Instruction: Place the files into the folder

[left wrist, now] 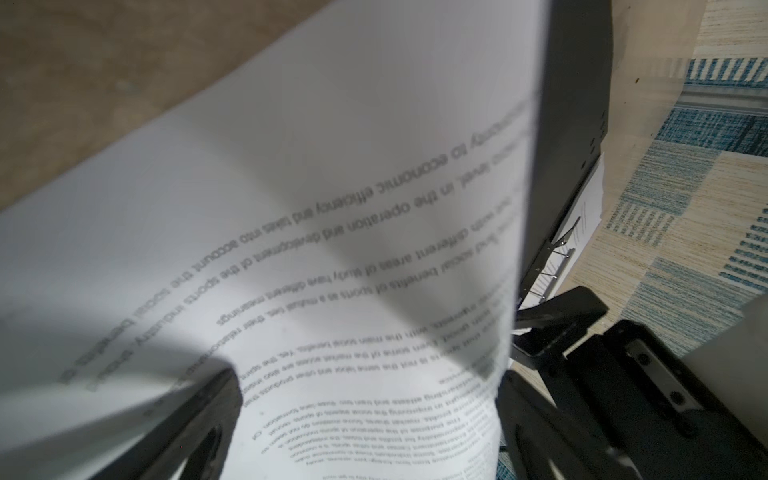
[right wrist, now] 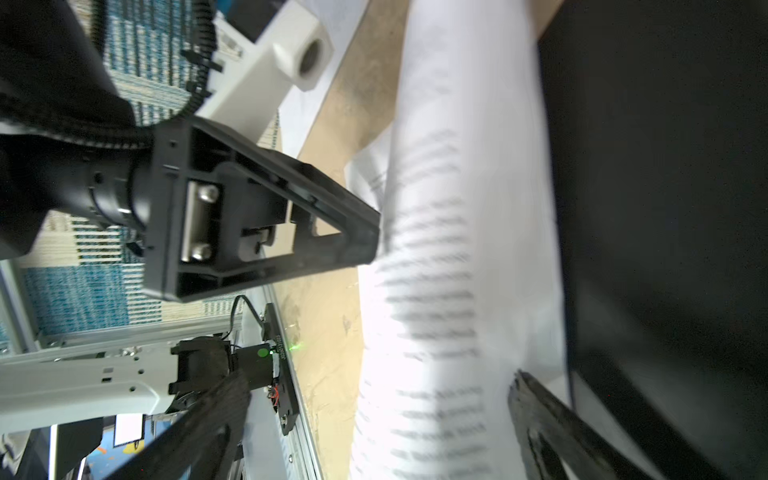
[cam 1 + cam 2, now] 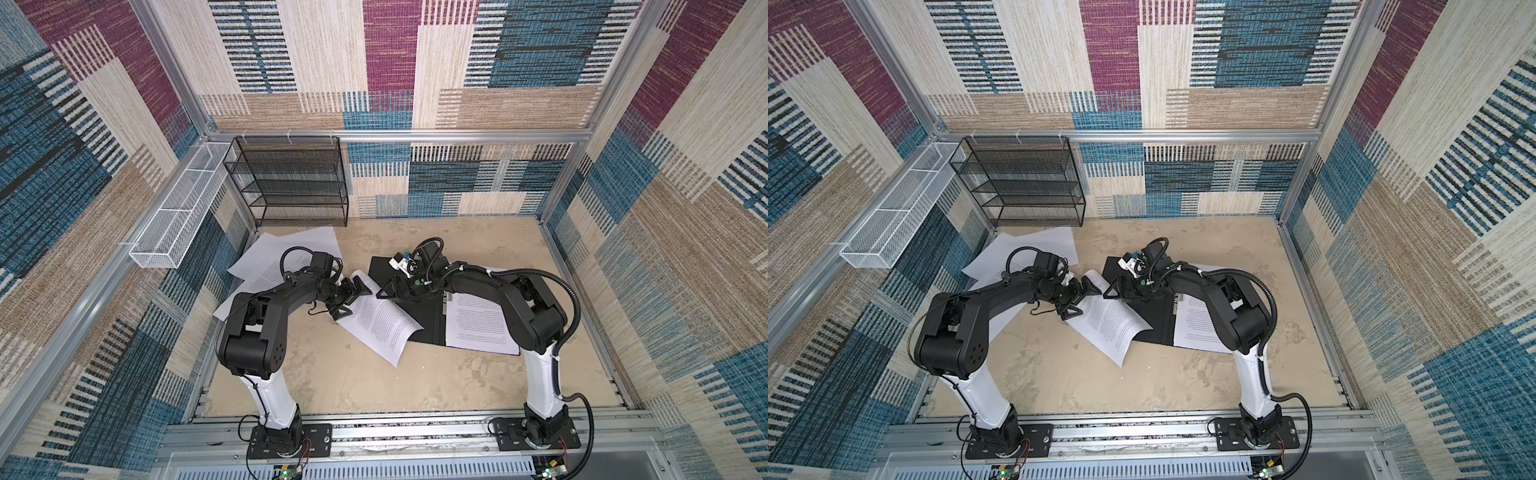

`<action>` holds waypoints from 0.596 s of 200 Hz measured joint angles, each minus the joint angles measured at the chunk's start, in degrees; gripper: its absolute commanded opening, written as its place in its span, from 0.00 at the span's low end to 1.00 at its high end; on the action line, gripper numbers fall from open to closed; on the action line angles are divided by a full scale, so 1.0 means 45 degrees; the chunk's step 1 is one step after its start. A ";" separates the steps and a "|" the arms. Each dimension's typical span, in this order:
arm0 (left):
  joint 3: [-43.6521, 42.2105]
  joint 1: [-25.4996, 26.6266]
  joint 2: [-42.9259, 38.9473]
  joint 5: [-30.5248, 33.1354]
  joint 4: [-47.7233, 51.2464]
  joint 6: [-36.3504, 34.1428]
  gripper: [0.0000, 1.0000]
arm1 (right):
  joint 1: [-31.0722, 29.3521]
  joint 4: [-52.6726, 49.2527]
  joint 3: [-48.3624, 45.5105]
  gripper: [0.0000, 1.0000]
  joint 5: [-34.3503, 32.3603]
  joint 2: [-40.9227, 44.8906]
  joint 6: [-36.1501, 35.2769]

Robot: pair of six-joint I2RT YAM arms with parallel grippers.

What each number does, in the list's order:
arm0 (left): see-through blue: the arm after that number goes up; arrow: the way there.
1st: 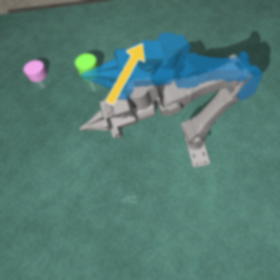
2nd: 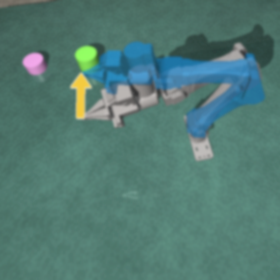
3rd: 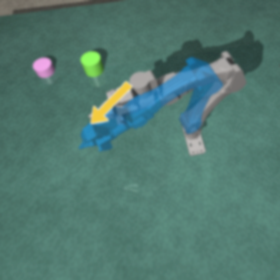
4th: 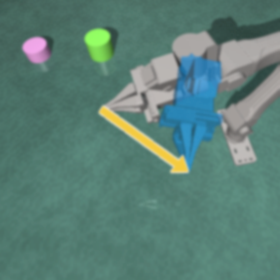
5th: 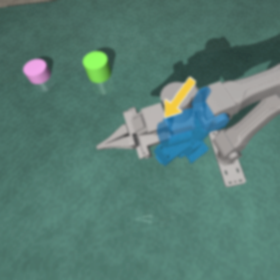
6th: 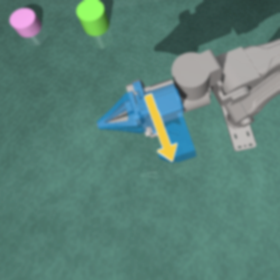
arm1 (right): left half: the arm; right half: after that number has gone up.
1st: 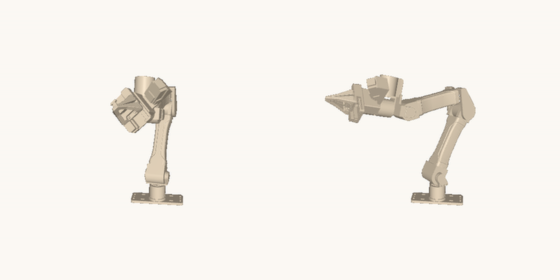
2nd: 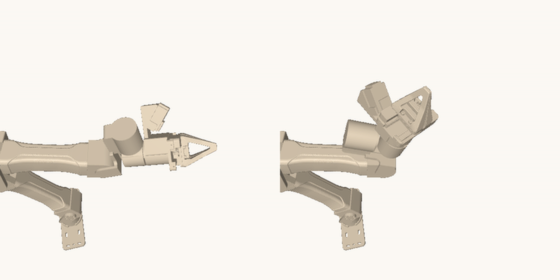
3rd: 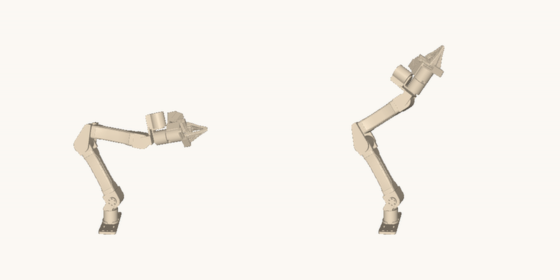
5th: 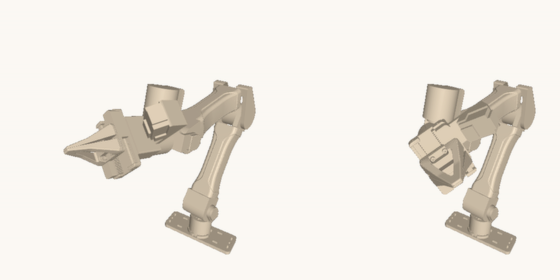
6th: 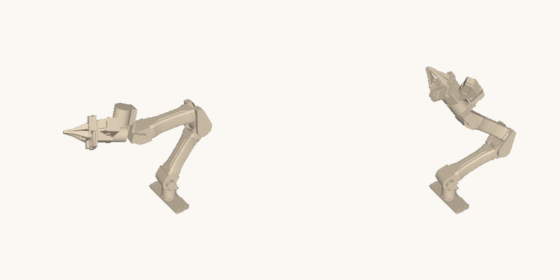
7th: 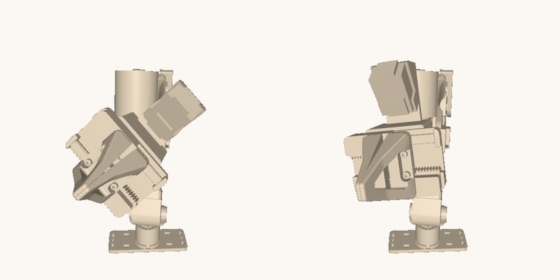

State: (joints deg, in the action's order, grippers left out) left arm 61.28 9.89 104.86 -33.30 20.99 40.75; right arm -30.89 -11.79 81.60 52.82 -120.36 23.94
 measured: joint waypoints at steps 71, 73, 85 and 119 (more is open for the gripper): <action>0.0092 -0.0141 0.0019 -0.0097 0.0146 -0.0097 0.99 | 0.0063 -0.0010 0.1389 1.00 0.1506 -0.1166 -0.0291; 0.0102 -0.0146 0.0019 -0.0112 0.0155 -0.0097 0.99 | 0.0063 0.0015 0.1326 1.00 0.1511 -0.1137 -0.0287; 0.0233 -0.0199 0.0102 -0.0248 0.0243 -0.0107 0.99 | 0.0058 -0.0015 0.0962 1.00 0.1496 -0.0894 -0.0282; 0.1438 -0.0243 0.0461 0.0471 0.1773 -0.0738 0.99 | 0.0058 -0.0865 0.0355 1.00 -0.0423 0.0792 -0.0510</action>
State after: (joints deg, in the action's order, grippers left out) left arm 67.75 8.80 106.94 -31.18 28.97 37.43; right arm -30.63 -15.68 83.20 50.92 -116.79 21.65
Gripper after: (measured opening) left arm 0.990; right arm 0.995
